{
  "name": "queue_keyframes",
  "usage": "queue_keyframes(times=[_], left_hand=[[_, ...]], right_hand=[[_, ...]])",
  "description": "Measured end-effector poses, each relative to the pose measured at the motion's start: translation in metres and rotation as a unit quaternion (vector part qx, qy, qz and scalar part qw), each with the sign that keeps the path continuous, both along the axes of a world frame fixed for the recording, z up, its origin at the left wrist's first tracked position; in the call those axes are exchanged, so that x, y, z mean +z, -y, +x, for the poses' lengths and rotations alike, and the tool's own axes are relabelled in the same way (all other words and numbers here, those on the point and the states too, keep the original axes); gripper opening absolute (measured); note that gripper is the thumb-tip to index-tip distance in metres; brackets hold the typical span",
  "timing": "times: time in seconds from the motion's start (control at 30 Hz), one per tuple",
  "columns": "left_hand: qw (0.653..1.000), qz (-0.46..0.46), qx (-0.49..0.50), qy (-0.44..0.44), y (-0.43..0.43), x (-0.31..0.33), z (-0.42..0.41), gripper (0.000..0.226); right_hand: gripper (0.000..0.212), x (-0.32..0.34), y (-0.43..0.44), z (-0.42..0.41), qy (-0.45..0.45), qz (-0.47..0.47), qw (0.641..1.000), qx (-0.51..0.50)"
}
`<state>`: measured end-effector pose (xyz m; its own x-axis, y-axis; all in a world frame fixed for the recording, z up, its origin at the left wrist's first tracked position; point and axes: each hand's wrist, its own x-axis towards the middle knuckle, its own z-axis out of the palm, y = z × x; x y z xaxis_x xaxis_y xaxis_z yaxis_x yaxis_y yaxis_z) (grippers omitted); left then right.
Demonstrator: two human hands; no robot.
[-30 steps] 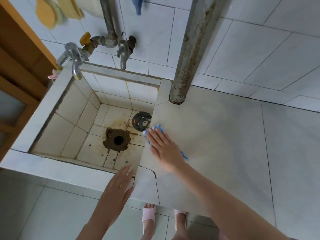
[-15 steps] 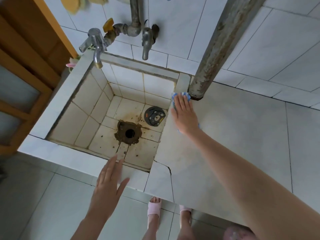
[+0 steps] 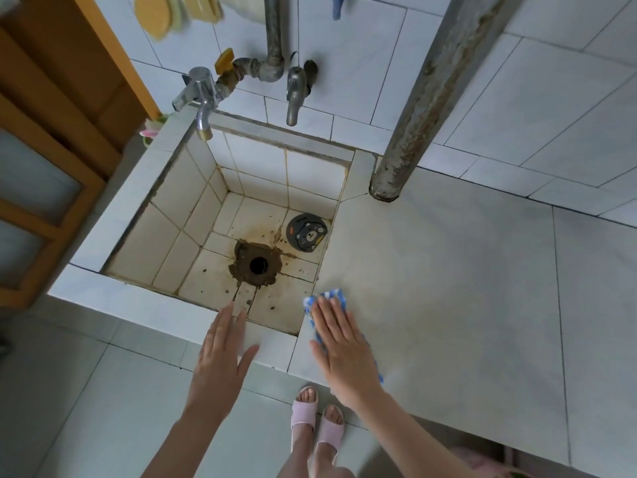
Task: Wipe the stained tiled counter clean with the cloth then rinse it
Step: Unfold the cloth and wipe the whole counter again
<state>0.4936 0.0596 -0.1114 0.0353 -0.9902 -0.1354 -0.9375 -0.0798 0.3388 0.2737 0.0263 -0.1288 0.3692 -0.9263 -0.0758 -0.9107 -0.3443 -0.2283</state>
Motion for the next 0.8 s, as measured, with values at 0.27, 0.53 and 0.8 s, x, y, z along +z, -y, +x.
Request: queue_keyframes(times=[0.27,0.53,0.8], left_hand=[[0.999,-0.006,0.052,-0.002,-0.005,0.001,0.003,0.065],[0.999,-0.006,0.054,0.003,-0.007,-0.003,0.018,0.058],[0.998,-0.015,0.053,-0.006,-0.007,-0.002,0.055,0.055]], right_hand=[[0.068,-0.007,-0.025,-0.05,-0.061,0.048,0.989,-0.128],[0.069,0.008,-0.03,0.011,0.023,0.048,0.986,-0.158],[0.068,0.004,-0.027,0.093,0.047,0.074,0.993,-0.076]])
